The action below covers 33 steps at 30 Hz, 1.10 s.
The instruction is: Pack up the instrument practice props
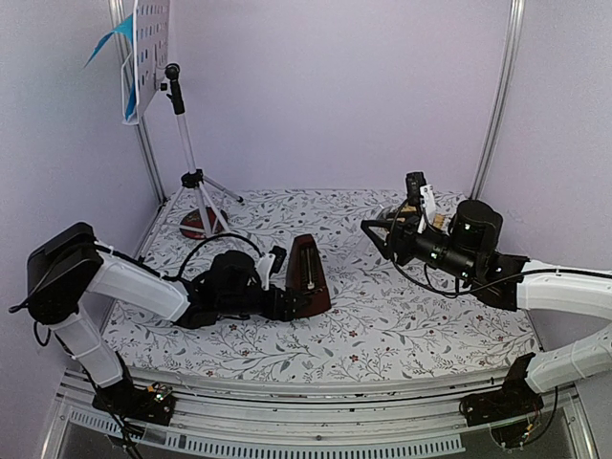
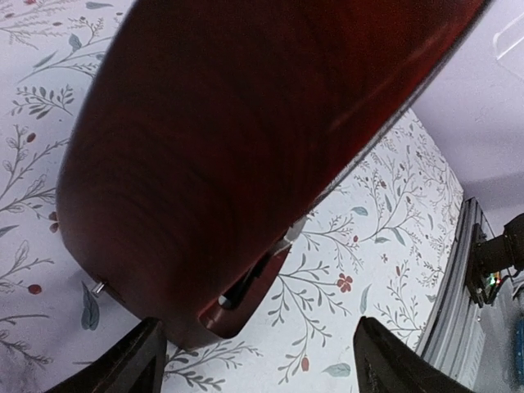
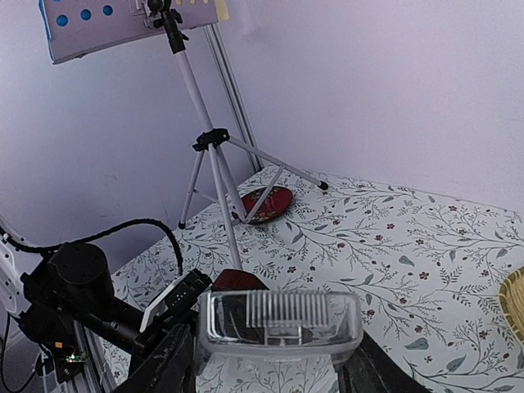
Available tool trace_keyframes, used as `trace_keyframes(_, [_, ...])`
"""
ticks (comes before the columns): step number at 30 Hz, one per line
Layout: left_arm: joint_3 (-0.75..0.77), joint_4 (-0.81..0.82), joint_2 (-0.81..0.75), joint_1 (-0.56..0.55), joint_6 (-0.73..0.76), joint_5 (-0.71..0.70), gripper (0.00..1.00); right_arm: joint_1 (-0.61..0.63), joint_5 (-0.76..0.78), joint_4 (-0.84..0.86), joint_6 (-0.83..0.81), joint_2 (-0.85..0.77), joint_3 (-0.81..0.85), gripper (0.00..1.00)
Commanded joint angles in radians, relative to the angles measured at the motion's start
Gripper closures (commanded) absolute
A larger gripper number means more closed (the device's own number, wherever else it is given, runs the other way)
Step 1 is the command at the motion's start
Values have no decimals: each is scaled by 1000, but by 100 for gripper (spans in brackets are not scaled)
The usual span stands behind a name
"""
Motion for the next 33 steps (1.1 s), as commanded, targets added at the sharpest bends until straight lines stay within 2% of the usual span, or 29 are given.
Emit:
trace_keyframes(1, [39,9,33,2,6,10,19,6,15,22,-15,6,12,45])
trace_keyframes(10, [111,89,104,-41,21,70,20,6,28,14,-20,-12,-1,45])
trace_keyframes(13, [84,125,69,-45,28,52,20,7,37,3,-28,-17,-9,45])
trace_keyframes(16, [22,126,-37,-23,46,13,18,7,47,-5,-37,-14,-23,45])
trace_keyframes(19, [-33,91,-170,50,52,52,16,16,57,-2,-44,5,-38,45])
trace_keyframes(22, [-17,-39,-281,138,93,118,15,54,111,-4,-64,40,-33,46])
trace_keyframes(26, [47,-217,-342,272,165,179,14,119,194,6,-93,96,-9,46])
trace_keyframes(33, [190,-462,-417,538,117,453,14,198,278,39,-113,214,34,46])
